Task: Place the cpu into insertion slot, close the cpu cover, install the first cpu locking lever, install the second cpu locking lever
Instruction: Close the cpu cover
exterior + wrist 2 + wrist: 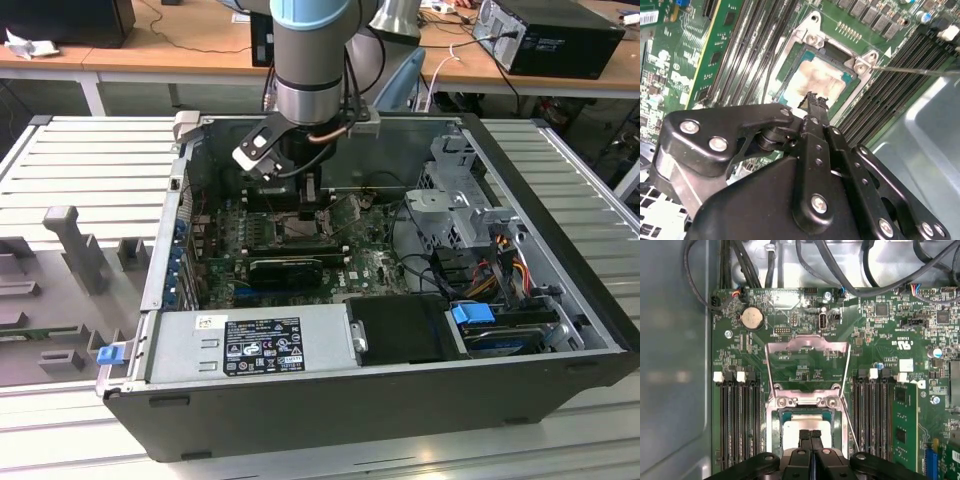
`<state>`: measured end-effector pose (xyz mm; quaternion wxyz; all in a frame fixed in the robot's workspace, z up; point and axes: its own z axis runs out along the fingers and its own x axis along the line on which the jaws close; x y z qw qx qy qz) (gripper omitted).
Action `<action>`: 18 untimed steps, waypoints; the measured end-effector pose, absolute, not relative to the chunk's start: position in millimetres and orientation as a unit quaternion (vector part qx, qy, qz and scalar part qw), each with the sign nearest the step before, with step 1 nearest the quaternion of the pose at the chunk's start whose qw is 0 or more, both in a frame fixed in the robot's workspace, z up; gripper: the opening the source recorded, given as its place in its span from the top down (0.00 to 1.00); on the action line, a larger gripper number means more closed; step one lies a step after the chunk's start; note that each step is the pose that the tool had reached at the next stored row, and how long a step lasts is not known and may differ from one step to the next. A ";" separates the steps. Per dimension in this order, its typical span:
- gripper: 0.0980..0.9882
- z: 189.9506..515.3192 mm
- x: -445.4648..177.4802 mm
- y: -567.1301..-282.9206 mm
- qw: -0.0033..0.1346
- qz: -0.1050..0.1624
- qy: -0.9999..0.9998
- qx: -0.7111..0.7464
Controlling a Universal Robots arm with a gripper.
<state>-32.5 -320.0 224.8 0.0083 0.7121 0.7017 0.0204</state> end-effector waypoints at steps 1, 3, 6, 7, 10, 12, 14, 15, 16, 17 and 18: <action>0.99 224.8 -29.1 -320.0 0.008 0.020 0.702 0.712; 0.99 224.8 -25.6 -320.1 0.008 0.020 0.702 0.712; 0.99 233.4 -25.4 -320.0 0.008 0.020 0.702 0.712; 0.99 246.5 -25.4 -320.0 0.008 0.020 0.702 0.712; 0.99 255.7 -23.3 -320.0 0.008 0.020 0.702 0.712; 0.99 255.6 -16.5 -320.0 0.008 0.020 0.702 0.712; 0.99 255.5 -5.5 -320.0 0.008 0.020 0.702 0.712; 0.99 255.5 -2.0 -320.1 0.008 0.020 0.702 0.712; 0.99 255.5 0.7 -320.1 0.008 0.020 0.702 0.712; 0.99 255.5 2.7 -320.0 0.008 0.020 0.702 0.712; 0.99 255.5 4.2 -320.0 0.008 0.020 0.702 0.712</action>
